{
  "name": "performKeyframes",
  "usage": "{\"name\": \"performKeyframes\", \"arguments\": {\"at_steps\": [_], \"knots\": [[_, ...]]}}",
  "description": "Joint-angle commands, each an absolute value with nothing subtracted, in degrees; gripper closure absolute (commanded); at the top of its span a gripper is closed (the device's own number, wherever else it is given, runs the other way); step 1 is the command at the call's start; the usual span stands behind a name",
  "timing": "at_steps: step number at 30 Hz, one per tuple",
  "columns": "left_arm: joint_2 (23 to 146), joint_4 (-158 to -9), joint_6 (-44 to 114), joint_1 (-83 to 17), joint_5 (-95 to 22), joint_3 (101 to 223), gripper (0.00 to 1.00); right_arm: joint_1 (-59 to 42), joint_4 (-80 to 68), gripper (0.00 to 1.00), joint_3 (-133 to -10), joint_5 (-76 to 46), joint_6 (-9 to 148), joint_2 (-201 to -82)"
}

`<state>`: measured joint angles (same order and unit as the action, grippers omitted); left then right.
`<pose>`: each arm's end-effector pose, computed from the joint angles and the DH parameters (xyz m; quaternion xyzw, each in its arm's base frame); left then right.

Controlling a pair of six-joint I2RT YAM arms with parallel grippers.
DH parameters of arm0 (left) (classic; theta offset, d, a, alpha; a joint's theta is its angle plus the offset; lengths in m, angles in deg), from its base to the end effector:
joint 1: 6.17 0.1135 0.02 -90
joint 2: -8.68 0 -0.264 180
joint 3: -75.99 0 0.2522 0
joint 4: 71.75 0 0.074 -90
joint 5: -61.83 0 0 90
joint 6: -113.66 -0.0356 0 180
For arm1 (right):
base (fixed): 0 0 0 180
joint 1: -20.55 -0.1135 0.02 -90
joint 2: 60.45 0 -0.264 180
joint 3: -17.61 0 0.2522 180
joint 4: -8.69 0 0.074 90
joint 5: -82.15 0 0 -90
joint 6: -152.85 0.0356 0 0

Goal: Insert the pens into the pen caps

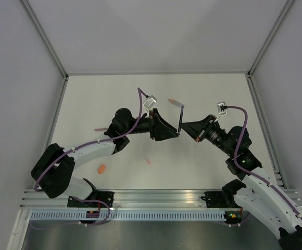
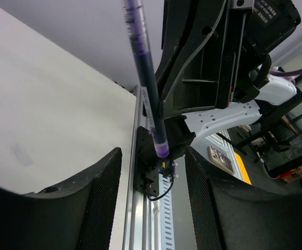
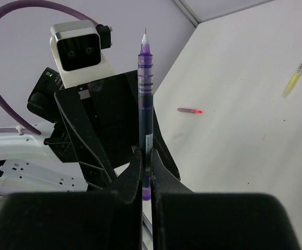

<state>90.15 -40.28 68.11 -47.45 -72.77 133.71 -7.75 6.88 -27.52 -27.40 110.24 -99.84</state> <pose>0.2166 -0.2234 0.2864 0.2688 0.6164 -0.6570 0.3409 0.1477 0.0931 0.3136 -0.0109 0.6838 0.5334 0.4977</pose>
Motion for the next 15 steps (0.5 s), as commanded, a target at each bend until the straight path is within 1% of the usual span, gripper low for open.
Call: {"name": "performKeyframes", "arguments": {"at_steps": [1,4,7,11,15], "knots": [[91.7,-36.7,68.1,-49.7,-74.7,137.9,0.43,-7.9,7.6,1.0,-27.3,-27.4,110.3,-99.2],[92.9,-40.0,66.5,-51.0,-74.2,140.1,0.48,-8.0,7.3,1.0,-27.1,-27.8,110.4,-99.6],[93.4,-39.7,66.7,-51.3,-73.8,140.4,0.54,-7.9,7.2,1.0,-26.6,-27.9,110.6,-99.0],[93.1,-39.7,66.6,-51.8,-73.5,140.1,0.6,-7.9,6.8,1.0,-26.0,-27.0,110.4,-98.2],[93.5,-40.0,66.6,-52.3,-73.9,140.4,0.62,-8.0,6.9,1.0,-26.0,-26.8,110.2,-98.3]]}}
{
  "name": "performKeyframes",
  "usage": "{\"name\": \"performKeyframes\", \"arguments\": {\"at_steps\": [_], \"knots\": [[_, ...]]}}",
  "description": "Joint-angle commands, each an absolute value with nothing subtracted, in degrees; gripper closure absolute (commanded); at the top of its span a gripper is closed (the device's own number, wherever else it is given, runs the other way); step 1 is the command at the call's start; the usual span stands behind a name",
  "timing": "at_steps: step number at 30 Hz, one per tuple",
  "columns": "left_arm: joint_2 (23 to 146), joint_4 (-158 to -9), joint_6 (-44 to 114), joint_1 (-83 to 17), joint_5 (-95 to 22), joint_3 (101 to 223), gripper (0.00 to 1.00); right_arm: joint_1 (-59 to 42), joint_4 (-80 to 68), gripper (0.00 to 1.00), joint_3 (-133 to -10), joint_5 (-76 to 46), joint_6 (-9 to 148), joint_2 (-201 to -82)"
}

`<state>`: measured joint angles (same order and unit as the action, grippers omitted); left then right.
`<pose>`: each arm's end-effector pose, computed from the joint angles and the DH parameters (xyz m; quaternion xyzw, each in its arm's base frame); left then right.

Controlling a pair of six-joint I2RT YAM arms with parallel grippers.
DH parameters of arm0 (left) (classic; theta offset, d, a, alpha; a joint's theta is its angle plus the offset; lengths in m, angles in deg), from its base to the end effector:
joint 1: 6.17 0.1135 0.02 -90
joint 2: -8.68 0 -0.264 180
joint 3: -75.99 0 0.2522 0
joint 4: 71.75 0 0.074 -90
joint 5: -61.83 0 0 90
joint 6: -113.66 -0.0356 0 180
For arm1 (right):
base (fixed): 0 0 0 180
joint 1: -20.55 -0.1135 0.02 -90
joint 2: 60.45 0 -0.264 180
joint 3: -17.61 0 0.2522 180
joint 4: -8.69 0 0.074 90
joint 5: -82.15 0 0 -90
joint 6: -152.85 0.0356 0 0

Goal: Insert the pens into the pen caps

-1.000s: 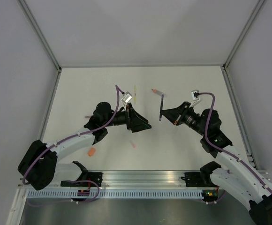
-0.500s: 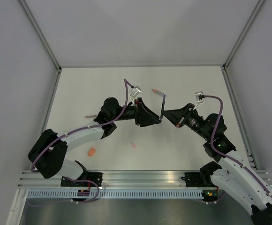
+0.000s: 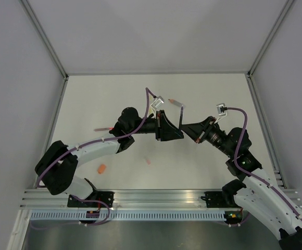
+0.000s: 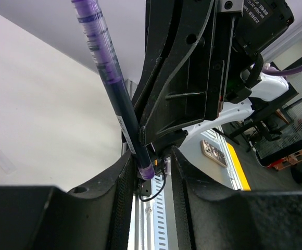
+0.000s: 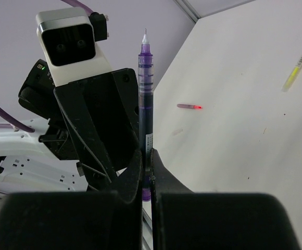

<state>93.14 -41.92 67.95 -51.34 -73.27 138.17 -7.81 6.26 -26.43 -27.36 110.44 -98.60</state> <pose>0.2121 -0.2491 0.2937 0.2931 0.6064 -0.6684 0.3156 0.1445 0.0915 0.3090 -0.0088 0.6866 0.5331 0.4942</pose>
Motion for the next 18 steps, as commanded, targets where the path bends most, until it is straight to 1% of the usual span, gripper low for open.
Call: {"name": "performKeyframes", "arguments": {"at_steps": [1,4,5,7,8,9,10,11,12,15,18], "knots": [[93.7,-40.1,66.7,-52.4,-73.8,140.5,0.62,-8.0,6.8,1.0,-25.9,-26.6,110.1,-98.3],[93.7,-40.2,66.9,-52.4,-73.8,140.6,0.7,-8.0,6.9,1.0,-25.5,-26.7,110.5,-98.2],[93.8,-40.4,67.0,-52.5,-74.0,140.6,0.77,-8.0,6.9,1.0,-25.4,-26.7,110.5,-98.0],[93.6,-41.0,66.9,-52.5,-73.9,140.8,0.84,-8.0,6.7,1.0,-25.4,-26.6,110.5,-97.4],[93.7,-41.6,66.8,-52.6,-74.0,140.9,0.92,-8.0,6.4,1.0,-25.4,-26.6,110.3,-97.2],[93.6,-41.9,66.9,-52.5,-74.1,141.0,0.97,-8.0,6.2,1.0,-25.5,-26.6,110.2,-96.8],[93.6,-42.1,66.9,-52.6,-74.3,141.0,0.98,-8.0,5.4,1.0,-26.0,-26.6,110.0,-96.7],[93.4,-42.4,66.9,-52.5,-74.6,141.0,0.98,-8.0,4.6,0.96,-26.4,-26.2,109.0,-96.5],[93.1,-43.2,66.7,-52.5,-74.9,140.8,0.98,-8.0,3.6,0.84,-26.9,-26.0,108.4,-96.4],[92.1,-45.7,65.4,-52.5,-75.8,140.1,0.98,-8.0,0.5,0.65,-29.1,-23.8,106.2,-96.2],[90.9,-47.5,64.2,-52.5,-76.4,138.7,0.98,-8.0,-0.5,0.61,-30.8,-21.9,105.2,-96.8]]}}
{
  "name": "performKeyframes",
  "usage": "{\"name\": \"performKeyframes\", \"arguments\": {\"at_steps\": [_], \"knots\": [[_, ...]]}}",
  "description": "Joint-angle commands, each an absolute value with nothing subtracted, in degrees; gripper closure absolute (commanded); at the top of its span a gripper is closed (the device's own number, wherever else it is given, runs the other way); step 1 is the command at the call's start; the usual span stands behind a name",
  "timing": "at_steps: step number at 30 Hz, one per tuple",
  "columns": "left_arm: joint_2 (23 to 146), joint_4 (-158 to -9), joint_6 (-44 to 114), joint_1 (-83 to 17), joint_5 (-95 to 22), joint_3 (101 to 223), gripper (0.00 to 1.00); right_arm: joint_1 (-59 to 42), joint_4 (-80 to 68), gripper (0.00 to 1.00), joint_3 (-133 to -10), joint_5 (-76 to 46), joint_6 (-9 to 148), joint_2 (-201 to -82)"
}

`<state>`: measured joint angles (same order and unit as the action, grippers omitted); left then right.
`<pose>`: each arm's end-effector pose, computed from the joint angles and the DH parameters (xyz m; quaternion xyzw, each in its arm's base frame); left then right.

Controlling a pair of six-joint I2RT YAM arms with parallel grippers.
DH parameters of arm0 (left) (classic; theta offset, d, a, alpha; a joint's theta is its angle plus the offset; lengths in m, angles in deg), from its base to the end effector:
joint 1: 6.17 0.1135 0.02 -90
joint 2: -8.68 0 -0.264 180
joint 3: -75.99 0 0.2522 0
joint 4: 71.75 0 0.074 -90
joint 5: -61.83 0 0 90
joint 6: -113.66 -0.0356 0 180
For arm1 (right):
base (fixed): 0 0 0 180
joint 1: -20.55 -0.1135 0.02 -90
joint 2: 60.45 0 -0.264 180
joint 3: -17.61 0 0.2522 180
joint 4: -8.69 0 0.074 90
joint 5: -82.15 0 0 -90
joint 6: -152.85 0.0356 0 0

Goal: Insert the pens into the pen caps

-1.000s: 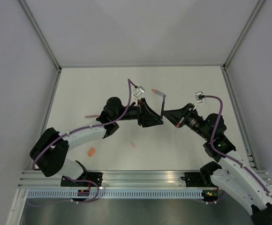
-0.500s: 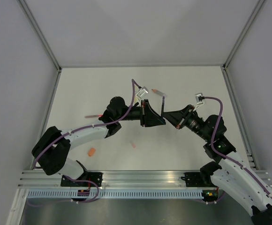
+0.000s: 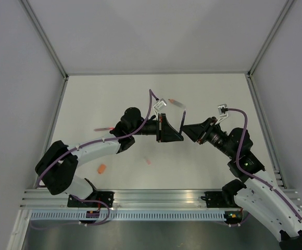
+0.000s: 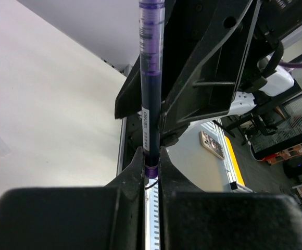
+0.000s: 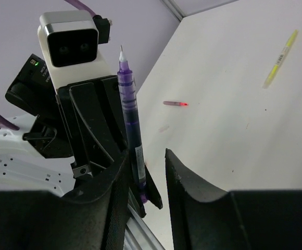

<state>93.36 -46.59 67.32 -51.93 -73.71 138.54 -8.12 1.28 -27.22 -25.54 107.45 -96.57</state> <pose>0.2106 -0.2527 0.2866 0.2924 0.6293 -0.6599 0.2881 0.1386 0.0881 0.3098 -0.0132 0.6993 0.5079 0.5029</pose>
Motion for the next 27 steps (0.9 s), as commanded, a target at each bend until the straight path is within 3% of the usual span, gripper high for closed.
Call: {"name": "performKeyframes", "arguments": {"at_steps": [1,13,16,17,18,22,25,27], "knots": [[90.6,-47.7,63.9,-52.5,-76.5,138.4,0.98,-8.0,-0.6,0.62,-31.6,-21.7,104.9,-97.3],[87.3,-53.8,60.5,-52.5,-77.6,137.0,0.98,-8.0,2.3,0.73,-34.3,-23.2,104.6,-103.3],[87.2,-54.0,60.6,-52.6,-77.4,137.2,0.98,-7.9,3.3,0.84,-33.9,-24.0,105.0,-103.6],[87.1,-54.0,60.6,-52.5,-77.1,137.3,0.98,-8.0,3.5,0.97,-33.8,-24.5,105.5,-103.5],[87.1,-54.0,60.8,-52.6,-76.9,137.5,0.97,-8.0,3.7,1.0,-33.6,-24.8,105.7,-103.4],[87.1,-53.9,61.5,-52.5,-75.7,138.1,0.68,-8.0,5.5,1.0,-32.1,-25.7,107.9,-102.6],[87.1,-52.8,62.3,-52.5,-74.4,138.4,0.57,-8.0,6.4,1.0,-30.8,-25.5,109.2,-101.3],[87.3,-51.8,63.1,-52.5,-74.1,138.6,0.56,-8.0,6.6,1.0,-30.3,-25.5,109.7,-101.0]]}}
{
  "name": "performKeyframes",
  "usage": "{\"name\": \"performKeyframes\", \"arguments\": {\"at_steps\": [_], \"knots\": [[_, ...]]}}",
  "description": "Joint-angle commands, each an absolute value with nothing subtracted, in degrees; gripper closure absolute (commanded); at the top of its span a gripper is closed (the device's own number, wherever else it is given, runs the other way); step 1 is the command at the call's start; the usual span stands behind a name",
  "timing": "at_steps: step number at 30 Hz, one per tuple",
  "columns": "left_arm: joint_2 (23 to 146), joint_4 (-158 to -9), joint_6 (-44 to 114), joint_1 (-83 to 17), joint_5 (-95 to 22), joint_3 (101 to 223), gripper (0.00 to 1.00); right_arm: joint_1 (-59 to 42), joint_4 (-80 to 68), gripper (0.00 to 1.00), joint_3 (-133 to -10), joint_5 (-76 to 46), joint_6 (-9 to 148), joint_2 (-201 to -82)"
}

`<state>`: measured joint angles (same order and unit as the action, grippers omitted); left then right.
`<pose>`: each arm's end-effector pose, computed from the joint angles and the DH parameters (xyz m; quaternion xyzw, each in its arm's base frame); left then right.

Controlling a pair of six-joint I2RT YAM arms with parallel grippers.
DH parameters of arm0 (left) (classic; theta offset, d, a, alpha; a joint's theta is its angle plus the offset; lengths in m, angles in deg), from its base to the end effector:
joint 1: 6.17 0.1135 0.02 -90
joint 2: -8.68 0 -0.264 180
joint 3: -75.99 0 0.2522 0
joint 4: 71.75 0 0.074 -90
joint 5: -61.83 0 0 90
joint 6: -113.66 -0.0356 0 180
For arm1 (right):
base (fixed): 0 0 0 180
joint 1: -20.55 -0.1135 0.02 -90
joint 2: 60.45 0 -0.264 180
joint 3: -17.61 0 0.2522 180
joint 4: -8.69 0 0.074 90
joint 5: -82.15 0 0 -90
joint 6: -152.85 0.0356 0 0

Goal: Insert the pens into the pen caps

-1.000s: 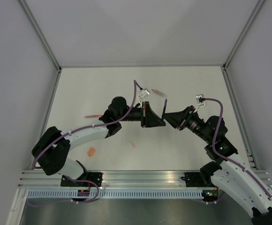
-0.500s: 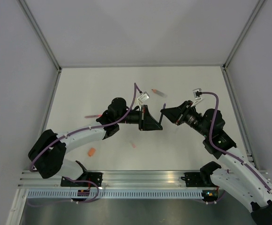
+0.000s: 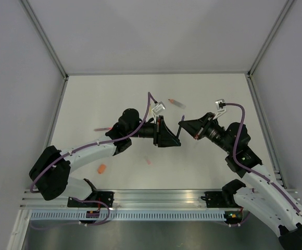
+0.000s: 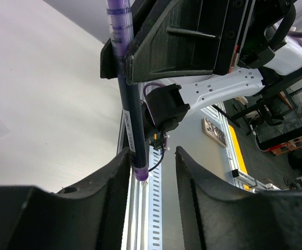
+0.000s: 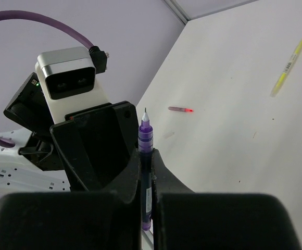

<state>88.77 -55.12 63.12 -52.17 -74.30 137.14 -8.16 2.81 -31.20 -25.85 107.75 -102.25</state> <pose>0.1981 -0.2420 0.2877 0.3088 0.6470 -0.6400 0.2764 0.1538 0.0968 0.3224 -0.0132 0.7003 0.5102 0.4991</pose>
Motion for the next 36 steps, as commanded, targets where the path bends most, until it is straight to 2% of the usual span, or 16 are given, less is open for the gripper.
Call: {"name": "performKeyframes", "arguments": {"at_steps": [1,5,12,15,16,18,19,21,25,28,31,36], "knots": [[87.3,-51.5,63.4,-52.5,-74.1,138.7,0.54,-8.0,6.7,1.0,-30.1,-25.4,109.8,-100.9],[88.3,-50.3,64.3,-52.6,-73.9,139.1,0.48,-8.0,7.8,1.0,-29.2,-25.9,110.8,-100.8],[90.2,-50.0,64.3,-52.6,-74.3,139.9,0.49,-8.0,8.0,1.0,-28.8,-26.7,110.9,-101.0],[90.9,-49.7,64.3,-52.6,-74.5,140.4,0.61,-8.0,8.5,1.0,-28.4,-27.1,111.2,-101.1],[91.0,-49.7,64.4,-52.5,-74.3,140.5,0.71,-8.0,8.6,1.0,-28.2,-27.3,111.3,-101.1],[91.6,-49.2,64.9,-52.5,-74.2,140.9,0.82,-8.0,9.1,1.0,-27.9,-28.1,111.9,-100.9],[91.8,-48.7,65.2,-52.5,-74.4,140.9,0.95,-8.0,9.3,1.0,-27.7,-28.3,112.1,-100.8],[92.2,-47.9,66.2,-52.5,-74.1,140.9,0.98,-8.0,8.5,0.98,-28.0,-29.0,111.9,-100.5],[91.6,-50.0,65.4,-52.5,-73.9,140.5,0.98,-8.0,1.5,0.59,-31.1,-27.4,108.4,-99.8],[90.2,-59.0,61.2,-52.2,-69.6,140.9,0.98,-8.0,-6.6,0.4,-35.0,-26.9,105.5,-98.1],[88.0,-66.5,58.3,-50.7,-64.2,141.2,0.98,-7.9,-14.1,0.32,-38.2,-27.8,102.1,-95.1],[83.0,-68.8,61.7,-44.5,-63.3,138.8,0.98,-7.9,-22.7,0.31,-38.6,-25.2,98.2,-91.0]]}}
